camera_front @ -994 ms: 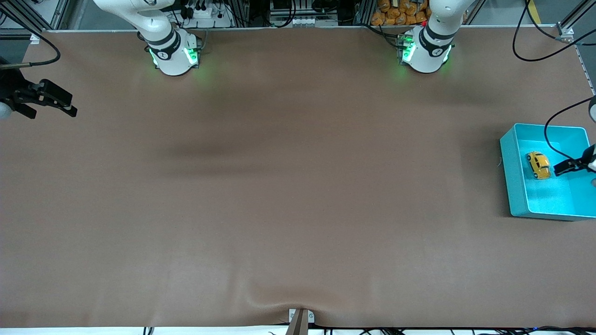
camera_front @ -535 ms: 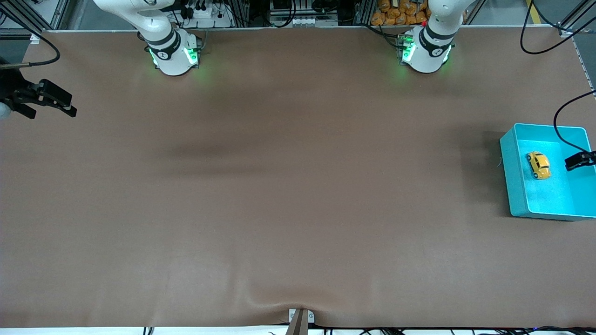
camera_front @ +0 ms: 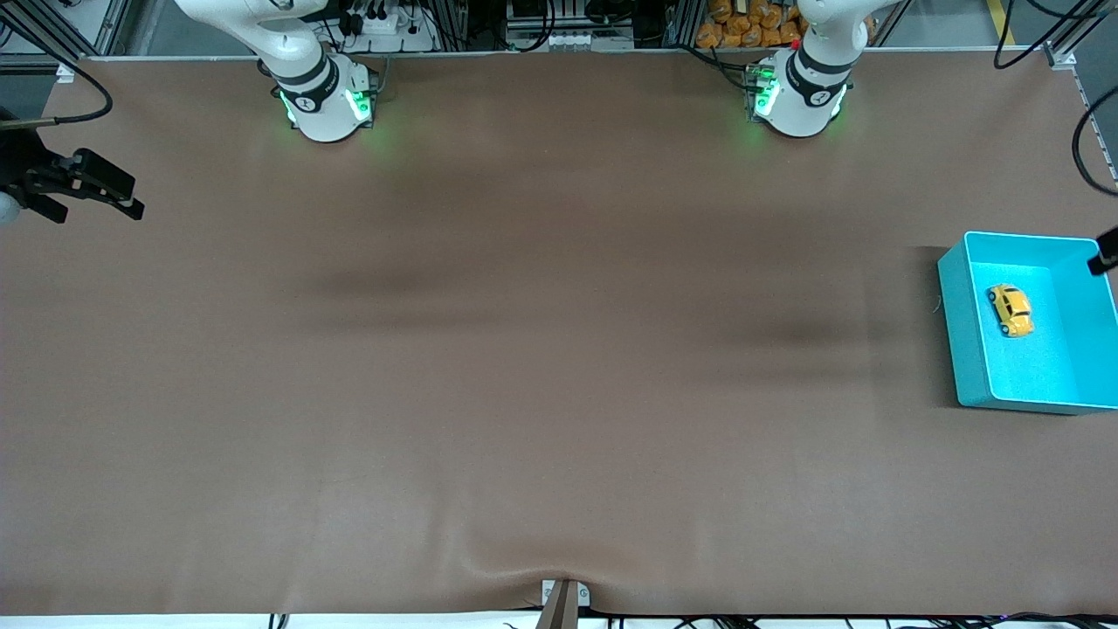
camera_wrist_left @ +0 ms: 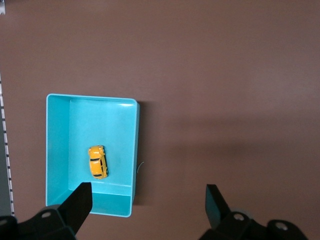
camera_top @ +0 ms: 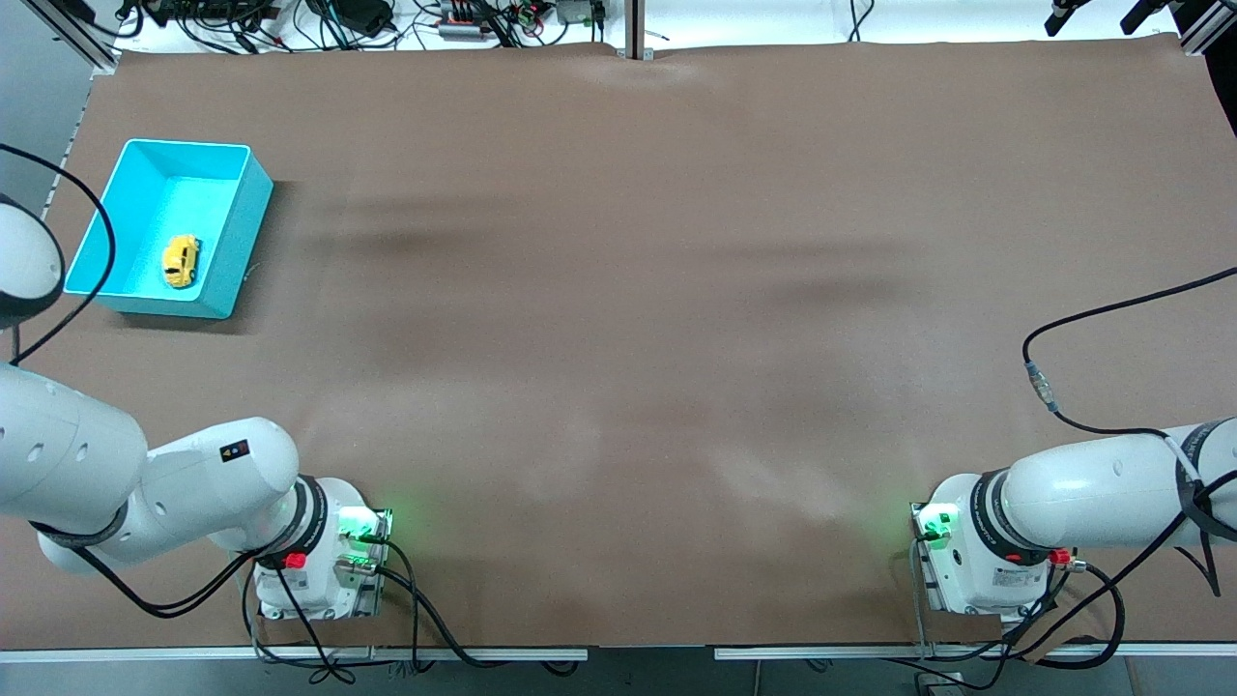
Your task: Wind and store yellow beetle car
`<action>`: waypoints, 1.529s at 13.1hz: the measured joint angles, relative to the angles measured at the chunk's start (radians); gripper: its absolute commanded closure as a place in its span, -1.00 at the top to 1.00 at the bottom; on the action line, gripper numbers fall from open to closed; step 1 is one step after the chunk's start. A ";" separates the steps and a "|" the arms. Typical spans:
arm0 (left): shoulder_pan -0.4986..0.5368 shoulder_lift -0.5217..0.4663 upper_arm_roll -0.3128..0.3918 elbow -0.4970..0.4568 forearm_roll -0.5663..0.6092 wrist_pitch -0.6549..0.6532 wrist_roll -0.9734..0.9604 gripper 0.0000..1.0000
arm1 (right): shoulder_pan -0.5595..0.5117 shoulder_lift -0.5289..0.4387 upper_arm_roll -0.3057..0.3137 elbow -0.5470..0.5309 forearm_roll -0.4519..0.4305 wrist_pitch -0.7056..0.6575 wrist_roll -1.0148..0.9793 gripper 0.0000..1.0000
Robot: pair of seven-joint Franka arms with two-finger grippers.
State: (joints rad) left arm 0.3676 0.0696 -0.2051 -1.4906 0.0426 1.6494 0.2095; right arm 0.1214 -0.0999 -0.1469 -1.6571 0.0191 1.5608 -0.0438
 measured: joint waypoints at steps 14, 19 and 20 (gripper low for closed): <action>-0.288 -0.097 -0.001 0.013 -0.040 -0.211 -0.266 1.00 | 0.000 0.017 0.002 0.012 0.001 0.014 0.000 1.00; -0.293 -0.097 -0.001 0.013 -0.043 -0.250 -0.263 1.00 | 0.001 0.024 0.002 0.017 0.001 0.014 0.000 1.00; -0.294 -0.097 -0.002 0.013 -0.045 -0.250 -0.262 1.00 | 0.001 0.025 0.003 0.017 0.001 0.014 0.000 1.00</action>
State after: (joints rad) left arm 0.0733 -0.0272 -0.2067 -1.4777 -0.0029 1.3989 -0.0521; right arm 0.1222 -0.0753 -0.1444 -1.6401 0.0200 1.5747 -0.0438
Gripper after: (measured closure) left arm 0.000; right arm 0.000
